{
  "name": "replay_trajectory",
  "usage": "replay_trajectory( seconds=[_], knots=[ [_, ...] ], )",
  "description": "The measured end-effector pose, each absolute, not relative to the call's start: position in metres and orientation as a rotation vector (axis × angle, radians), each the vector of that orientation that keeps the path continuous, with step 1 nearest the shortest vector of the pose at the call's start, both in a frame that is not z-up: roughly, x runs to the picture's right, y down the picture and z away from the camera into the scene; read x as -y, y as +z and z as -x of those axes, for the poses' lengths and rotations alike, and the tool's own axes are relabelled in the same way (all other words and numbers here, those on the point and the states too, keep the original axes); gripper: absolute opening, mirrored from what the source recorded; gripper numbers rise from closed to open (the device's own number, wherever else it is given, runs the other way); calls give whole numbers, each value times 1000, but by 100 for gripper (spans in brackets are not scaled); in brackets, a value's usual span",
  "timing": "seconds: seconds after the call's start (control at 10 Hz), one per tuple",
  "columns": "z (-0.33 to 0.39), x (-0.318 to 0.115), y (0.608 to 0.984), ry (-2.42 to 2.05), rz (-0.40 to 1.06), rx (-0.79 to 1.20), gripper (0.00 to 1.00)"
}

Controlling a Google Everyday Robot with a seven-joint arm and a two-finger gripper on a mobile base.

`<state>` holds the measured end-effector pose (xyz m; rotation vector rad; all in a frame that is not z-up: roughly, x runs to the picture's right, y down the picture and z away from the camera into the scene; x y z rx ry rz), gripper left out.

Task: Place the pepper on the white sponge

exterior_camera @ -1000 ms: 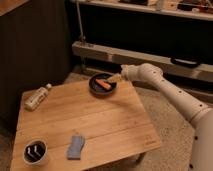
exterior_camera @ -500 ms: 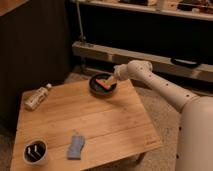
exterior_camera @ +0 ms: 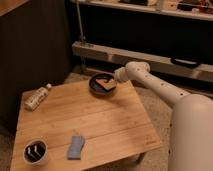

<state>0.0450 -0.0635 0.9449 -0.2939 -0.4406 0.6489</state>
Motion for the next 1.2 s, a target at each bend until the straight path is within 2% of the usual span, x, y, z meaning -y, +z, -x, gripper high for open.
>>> replay_trajectory(
  seconds=[0.5,1.2],
  knots=[
    [-30,36,966,619,352,419,80],
    [-27,28,981,706,439,425,80]
  ],
)
